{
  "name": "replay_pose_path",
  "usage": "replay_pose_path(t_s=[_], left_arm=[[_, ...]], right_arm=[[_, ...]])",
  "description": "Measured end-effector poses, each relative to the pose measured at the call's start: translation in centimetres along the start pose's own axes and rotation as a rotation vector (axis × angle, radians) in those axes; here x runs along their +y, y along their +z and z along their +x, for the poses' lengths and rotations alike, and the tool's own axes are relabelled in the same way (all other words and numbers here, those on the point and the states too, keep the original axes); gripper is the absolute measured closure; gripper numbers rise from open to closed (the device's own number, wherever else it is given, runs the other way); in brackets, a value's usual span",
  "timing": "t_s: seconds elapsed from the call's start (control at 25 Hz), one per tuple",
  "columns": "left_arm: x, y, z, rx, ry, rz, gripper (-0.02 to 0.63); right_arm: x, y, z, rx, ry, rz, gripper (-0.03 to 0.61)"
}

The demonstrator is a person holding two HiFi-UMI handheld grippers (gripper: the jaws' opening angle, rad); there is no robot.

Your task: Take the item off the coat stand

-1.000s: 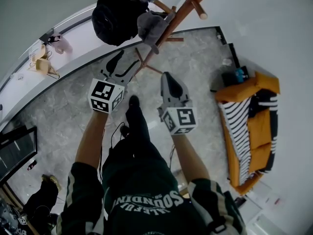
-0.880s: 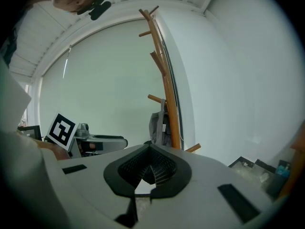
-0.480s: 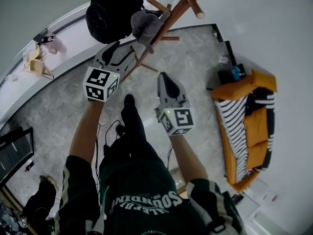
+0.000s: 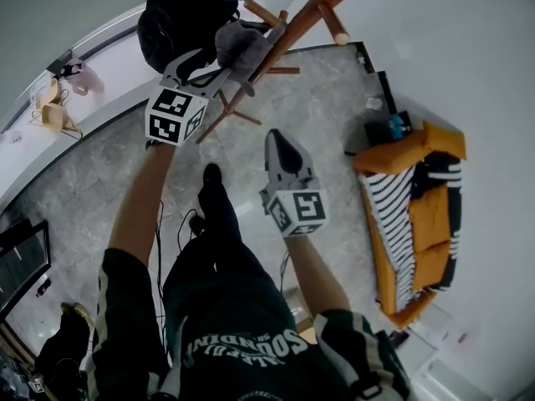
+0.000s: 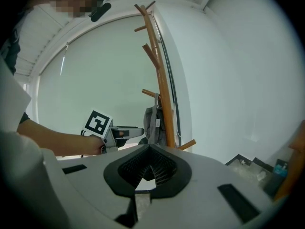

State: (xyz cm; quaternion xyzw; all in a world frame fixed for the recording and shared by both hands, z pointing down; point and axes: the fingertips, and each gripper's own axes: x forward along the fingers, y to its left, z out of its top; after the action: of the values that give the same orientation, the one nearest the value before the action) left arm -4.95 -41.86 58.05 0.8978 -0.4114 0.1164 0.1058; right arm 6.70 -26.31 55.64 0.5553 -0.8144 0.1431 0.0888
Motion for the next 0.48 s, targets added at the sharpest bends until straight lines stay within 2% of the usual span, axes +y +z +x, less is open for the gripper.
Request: replay_pose_path(t_s=[0.48], left_arm=[[2.6,-1.4,4.5,0.05,0.025,-0.047,0.377]], right_arm=[[-0.9,-0.7,0.6,0.031,-0.02,-0.002,0.578]])
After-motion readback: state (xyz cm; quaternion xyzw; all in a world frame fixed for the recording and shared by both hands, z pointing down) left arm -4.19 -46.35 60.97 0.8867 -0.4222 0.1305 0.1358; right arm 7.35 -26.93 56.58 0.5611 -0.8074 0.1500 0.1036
